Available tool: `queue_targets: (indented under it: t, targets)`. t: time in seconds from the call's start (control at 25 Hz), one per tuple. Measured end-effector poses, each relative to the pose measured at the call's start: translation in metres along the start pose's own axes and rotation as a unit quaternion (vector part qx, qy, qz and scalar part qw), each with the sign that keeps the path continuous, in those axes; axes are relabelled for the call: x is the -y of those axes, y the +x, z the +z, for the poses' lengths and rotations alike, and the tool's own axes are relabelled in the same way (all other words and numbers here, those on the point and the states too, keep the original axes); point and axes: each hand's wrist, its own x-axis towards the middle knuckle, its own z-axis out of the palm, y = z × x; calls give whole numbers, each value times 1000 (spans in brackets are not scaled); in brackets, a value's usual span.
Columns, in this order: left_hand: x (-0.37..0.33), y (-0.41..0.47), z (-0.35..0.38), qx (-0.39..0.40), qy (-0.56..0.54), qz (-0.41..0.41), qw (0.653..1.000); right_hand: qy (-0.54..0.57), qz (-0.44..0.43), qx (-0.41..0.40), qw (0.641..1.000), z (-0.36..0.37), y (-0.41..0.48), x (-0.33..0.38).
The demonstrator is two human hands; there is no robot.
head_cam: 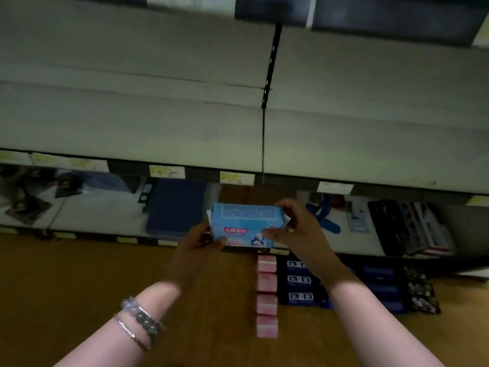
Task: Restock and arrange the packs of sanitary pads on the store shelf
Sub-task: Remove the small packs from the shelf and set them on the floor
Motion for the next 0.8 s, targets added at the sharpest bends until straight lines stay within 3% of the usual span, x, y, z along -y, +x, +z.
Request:
queue_targets:
  t: [0.4,0.68,0.8]
  targets:
    - [204,113,19,28,22,-33,999,-15,75,-45,996,73,80,-227]
    - [321,177,37,55,40,-114,991,-102,110,-27,988,105,128,-375]
    - [367,203,45,62,65,-135,987,-195,91,-9,977,115,153,-434]
